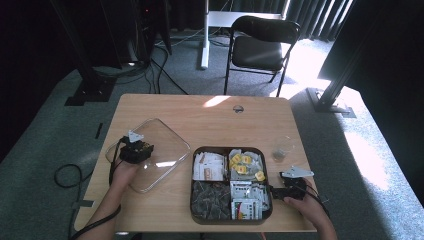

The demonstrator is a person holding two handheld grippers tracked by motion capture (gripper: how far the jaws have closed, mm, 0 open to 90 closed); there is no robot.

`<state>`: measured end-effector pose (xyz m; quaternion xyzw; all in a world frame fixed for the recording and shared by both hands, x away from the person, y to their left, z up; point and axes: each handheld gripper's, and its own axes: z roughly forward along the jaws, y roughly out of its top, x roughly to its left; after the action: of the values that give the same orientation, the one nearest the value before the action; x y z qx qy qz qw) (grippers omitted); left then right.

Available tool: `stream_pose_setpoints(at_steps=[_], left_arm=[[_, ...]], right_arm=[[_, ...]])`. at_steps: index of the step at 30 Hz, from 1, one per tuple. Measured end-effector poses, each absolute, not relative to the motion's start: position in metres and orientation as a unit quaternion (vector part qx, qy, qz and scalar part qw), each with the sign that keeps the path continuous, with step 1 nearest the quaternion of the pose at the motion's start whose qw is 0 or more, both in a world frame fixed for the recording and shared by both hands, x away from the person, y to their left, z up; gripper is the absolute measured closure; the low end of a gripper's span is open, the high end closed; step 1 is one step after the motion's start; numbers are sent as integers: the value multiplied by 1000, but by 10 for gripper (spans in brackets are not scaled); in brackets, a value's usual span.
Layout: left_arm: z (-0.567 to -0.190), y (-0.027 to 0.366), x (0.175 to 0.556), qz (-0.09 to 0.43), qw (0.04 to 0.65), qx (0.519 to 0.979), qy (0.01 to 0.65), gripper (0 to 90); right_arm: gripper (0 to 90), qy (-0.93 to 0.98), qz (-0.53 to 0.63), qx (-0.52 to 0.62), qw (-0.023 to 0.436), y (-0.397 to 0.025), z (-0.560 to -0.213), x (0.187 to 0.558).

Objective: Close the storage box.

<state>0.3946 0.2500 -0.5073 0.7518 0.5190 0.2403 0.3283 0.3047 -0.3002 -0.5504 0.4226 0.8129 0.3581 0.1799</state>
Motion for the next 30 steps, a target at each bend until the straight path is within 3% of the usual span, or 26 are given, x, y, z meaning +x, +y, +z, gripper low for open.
stream_pose_setpoints(at_steps=[30], left_arm=[[-450, 219, 378, 225, 390, 767, 458, 591]], right_arm=[[191, 813, 358, 422, 180, -300, -550, 305]])
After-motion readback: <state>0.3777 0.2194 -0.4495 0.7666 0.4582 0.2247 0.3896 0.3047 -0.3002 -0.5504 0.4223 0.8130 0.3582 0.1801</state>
